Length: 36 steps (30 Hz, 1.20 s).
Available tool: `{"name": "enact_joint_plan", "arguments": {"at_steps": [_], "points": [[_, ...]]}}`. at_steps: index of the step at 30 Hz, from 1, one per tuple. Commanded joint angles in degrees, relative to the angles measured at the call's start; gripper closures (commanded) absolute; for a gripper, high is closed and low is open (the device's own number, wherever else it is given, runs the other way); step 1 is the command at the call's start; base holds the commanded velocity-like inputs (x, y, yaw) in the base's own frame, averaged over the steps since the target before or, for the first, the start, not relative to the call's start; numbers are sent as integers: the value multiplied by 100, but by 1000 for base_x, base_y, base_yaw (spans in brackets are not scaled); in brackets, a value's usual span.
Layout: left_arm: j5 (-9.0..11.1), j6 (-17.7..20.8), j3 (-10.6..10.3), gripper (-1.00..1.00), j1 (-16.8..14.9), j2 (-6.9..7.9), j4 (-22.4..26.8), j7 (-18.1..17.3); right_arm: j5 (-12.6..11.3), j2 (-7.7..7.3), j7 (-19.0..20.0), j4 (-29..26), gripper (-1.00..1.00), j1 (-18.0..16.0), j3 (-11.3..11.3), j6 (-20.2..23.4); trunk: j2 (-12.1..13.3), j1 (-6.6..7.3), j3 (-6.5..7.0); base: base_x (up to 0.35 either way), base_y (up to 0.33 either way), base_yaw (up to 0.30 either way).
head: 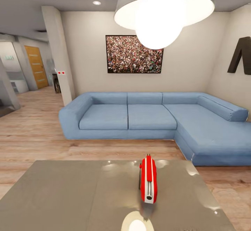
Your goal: Turn on the radio receiver that's on the table in the living room.
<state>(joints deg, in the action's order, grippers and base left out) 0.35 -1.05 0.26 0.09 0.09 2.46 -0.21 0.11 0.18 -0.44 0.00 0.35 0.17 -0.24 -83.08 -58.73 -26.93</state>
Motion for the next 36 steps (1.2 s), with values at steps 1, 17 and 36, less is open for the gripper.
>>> {"name": "enact_joint_plan", "arguments": {"at_steps": [1,17,36], "points": [[0,0,0,-100,0,0,0,1,1,0,0,0,-100,0,0,1,0,0,0,1,0,-265],[0,0,0,-100,0,0,0,2,4,0,0,0,-100,0,11,6,0,0,0,0,0,-99],[17,0,8,-100,0,9,8,3,12,0,0,0,-100,0,26,6,0,0,0,73,0,0]]}}
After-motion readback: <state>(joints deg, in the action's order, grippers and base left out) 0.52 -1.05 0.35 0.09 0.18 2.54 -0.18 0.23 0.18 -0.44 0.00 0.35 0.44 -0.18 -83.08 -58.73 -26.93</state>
